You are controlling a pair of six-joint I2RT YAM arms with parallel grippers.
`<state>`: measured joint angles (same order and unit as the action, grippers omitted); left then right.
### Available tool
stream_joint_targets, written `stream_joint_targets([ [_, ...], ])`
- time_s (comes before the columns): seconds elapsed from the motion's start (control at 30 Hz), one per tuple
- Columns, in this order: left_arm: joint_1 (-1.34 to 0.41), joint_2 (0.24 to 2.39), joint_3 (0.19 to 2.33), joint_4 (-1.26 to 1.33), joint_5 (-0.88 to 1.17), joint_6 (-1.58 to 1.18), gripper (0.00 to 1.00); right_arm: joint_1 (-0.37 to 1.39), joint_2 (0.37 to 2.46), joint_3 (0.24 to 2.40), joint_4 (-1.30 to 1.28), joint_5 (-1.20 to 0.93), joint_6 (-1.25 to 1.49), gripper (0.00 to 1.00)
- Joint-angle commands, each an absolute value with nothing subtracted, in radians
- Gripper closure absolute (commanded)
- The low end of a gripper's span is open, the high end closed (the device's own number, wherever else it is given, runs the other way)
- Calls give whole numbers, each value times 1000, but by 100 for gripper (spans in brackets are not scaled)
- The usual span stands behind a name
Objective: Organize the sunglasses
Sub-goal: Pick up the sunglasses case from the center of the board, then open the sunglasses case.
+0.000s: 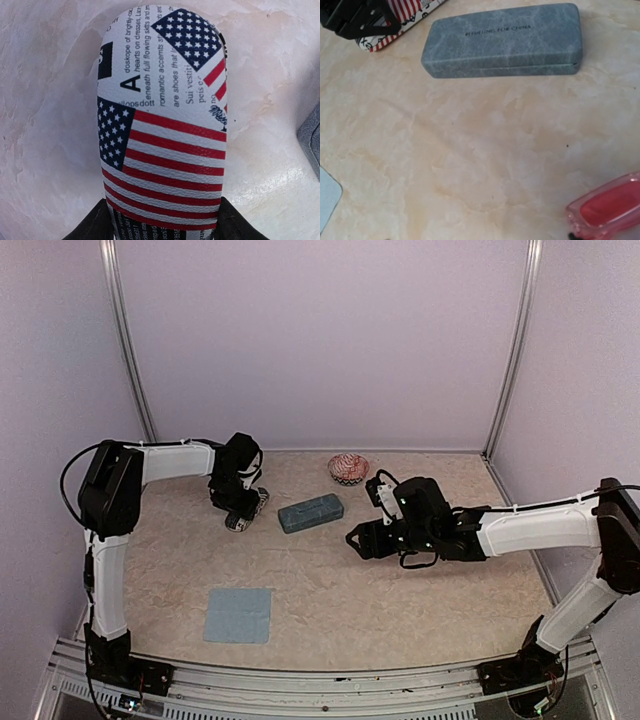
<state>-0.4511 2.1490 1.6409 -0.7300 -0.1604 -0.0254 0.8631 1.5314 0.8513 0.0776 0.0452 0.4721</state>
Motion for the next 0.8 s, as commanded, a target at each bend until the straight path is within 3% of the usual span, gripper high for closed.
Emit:
stream_joint_targets([
  [0.0,-454,2146,1672,-720,-181,-45,79,873,1536,851,89,46,475,28],
  [0.23,-458,2010,1595,-659,-57,-97,99,872,1493,842,111,14,475,28],
  [0.77,-606,1593,1207,-285,239,-349,100,873,1417,881,257,-218,574,27],
])
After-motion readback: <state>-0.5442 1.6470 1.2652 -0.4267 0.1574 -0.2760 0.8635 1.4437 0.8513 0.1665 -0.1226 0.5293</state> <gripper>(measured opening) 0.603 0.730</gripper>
